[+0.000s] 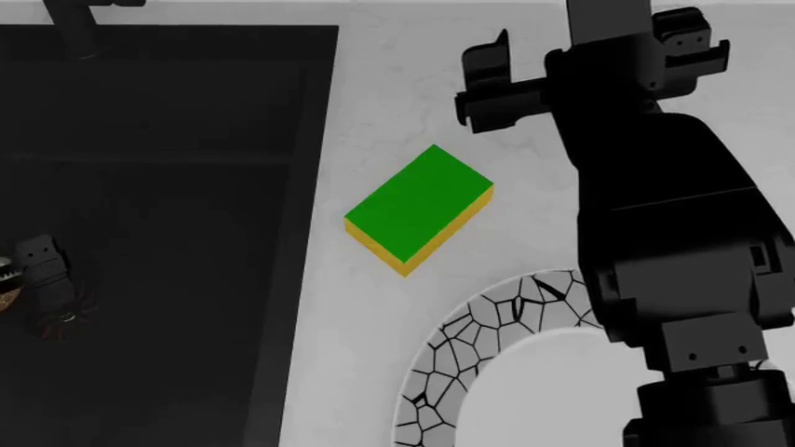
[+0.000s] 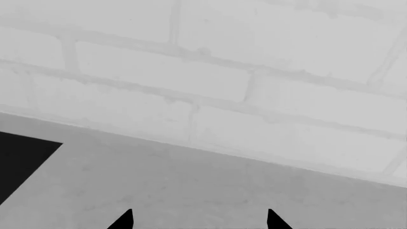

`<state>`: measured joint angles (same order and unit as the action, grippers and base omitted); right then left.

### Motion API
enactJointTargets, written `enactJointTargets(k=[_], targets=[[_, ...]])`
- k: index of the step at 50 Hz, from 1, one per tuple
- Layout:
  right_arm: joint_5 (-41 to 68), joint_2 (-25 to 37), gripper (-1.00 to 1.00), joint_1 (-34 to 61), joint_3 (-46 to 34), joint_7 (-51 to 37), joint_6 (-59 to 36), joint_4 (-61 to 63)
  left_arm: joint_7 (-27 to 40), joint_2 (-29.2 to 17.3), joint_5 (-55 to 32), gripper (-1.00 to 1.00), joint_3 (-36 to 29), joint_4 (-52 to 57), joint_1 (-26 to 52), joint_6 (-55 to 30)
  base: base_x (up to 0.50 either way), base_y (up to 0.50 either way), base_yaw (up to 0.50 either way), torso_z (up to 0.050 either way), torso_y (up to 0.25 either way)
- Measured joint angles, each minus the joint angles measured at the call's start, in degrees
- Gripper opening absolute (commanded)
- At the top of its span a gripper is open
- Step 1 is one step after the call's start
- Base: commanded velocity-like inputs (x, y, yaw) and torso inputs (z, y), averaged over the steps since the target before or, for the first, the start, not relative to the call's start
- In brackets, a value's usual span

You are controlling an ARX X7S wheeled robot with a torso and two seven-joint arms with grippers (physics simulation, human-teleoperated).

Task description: Pick the mushroom from the sink and place it on the plate located on the counter

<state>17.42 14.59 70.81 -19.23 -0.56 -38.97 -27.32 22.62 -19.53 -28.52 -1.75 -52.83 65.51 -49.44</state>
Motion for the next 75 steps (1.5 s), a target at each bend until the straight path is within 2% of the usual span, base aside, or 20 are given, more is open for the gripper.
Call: enactJointTargets(k=[5, 6, 28, 57, 75], targets=[[0.09, 0.07, 1.00, -0.03, 0.00, 0.00, 0.13, -0.07, 0.05, 0.08, -0.43, 1.00, -0.19, -0.93, 0.40, 0.46, 0.01, 0.00, 0.00, 0.000, 0.000], [0.11, 0.08, 1.00, -0.02, 0.00, 0.01, 0.17, -0.11, 0.12, 0.09, -0.57, -1.00, -0.21, -1.06, 0.46, 0.51, 0.00, 0.00, 0.00, 0.000, 0.000], [0.51, 0.28, 1.00, -0.28, -0.04, -0.21, 0.39, 0.11, 0.73, -0.26, -0.05, -1.00, -0.49, 1.37, -0.74, -0.48, 0.00, 0.00, 0.00, 0.000, -0.004], [1.55, 1.21, 1.00, -0.71, 0.34, -1.04, -1.53, 3.45, 0.96, -2.57, -3.06, -1.00, 0.07, 20.61, -4.65, -8.89, 0.00, 0.00, 0.00, 0.000, 0.000], [3.26, 4.34, 1.00, -0.62, 2.49, -2.11, -5.40, 9.91, -0.56, -4.05, -7.56, -1.00, 0.17, 32.81, -7.55, -14.63, 0.00, 0.00, 0.00, 0.000, 0.000]])
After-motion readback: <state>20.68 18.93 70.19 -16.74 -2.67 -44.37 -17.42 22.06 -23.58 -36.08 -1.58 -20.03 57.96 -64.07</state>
